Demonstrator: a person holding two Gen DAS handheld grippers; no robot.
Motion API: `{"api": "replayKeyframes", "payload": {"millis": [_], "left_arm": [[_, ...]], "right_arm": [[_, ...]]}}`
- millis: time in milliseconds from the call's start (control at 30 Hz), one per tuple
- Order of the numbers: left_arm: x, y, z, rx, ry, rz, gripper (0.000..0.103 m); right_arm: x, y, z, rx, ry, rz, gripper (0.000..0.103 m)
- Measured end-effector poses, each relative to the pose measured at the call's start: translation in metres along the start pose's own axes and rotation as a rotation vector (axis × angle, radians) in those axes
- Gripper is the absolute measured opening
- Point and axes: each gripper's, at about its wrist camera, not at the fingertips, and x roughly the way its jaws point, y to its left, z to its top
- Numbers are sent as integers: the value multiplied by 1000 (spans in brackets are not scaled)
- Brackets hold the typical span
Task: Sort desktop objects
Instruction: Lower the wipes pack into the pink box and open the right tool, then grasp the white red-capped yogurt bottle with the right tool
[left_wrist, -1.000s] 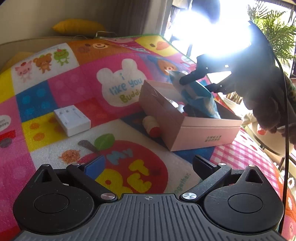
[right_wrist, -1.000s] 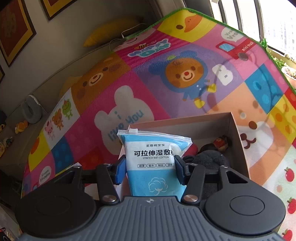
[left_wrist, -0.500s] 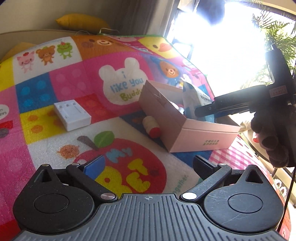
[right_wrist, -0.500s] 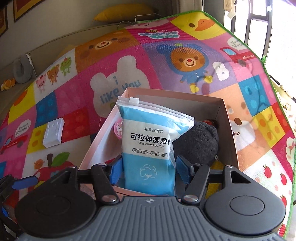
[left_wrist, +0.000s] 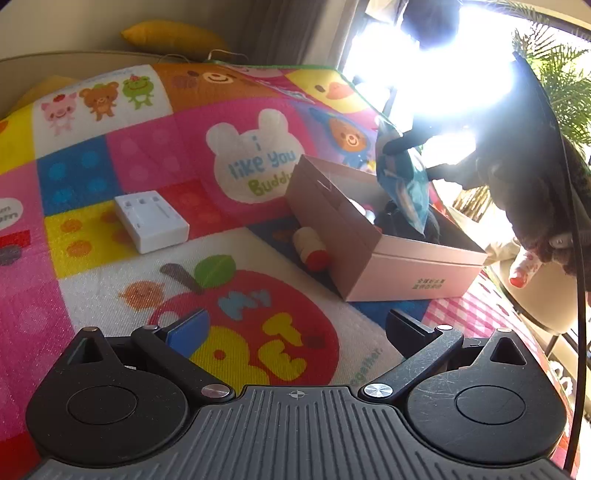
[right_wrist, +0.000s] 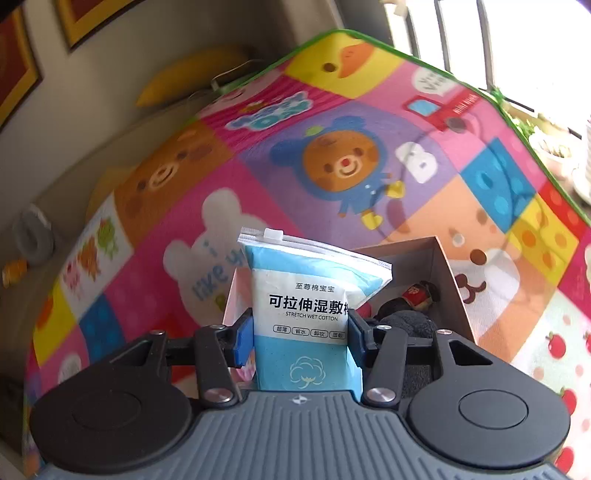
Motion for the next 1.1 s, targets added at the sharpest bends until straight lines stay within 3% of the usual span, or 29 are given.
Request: {"api": "replayKeyframes", "payload": {"millis": [67, 100, 200, 267, 300, 333, 467, 533, 633, 800, 933, 1033, 1100], "left_arm": [[0, 0, 0, -3, -1, 2, 103], [-1, 0, 0, -4, -4, 2, 103], [0, 1, 0, -9, -1, 2, 103], [1, 2, 1, -16, 5, 0, 103], [1, 2, 1, -18, 6, -2, 103], [1, 3, 1, -20, 7, -2, 103], [2, 3, 1, -24, 9, 3, 103], [2, 3, 1, -28, 10, 2, 103], [3, 4, 1, -35, 15, 3, 103], [3, 3, 1, -30, 17, 20, 103], [2, 3, 0, -39, 8, 37, 103], [1, 6, 0, -55, 7, 31, 103], [2, 8, 1, -63, 11, 25, 103]], "right_arm": [[5, -13, 8, 113, 7, 16, 61], [7, -17, 9, 131, 9, 22, 71], [-3, -9, 7, 4, -113, -54, 71], [-10, -2, 5, -126, -197, -114, 68], [-11, 0, 6, -178, -208, -124, 58], [-11, 2, 5, -225, -205, -118, 51], [-9, 11, -3, -398, -133, -83, 49], [-10, 10, -12, -436, -86, -76, 38], [-5, 4, -28, -399, 30, -51, 22], [16, 6, -33, -210, 122, 101, 21], [34, 19, -25, -125, 77, 161, 21], [21, 28, -20, -174, 27, 197, 21], [-2, 31, -14, -237, -60, 201, 21]]}}
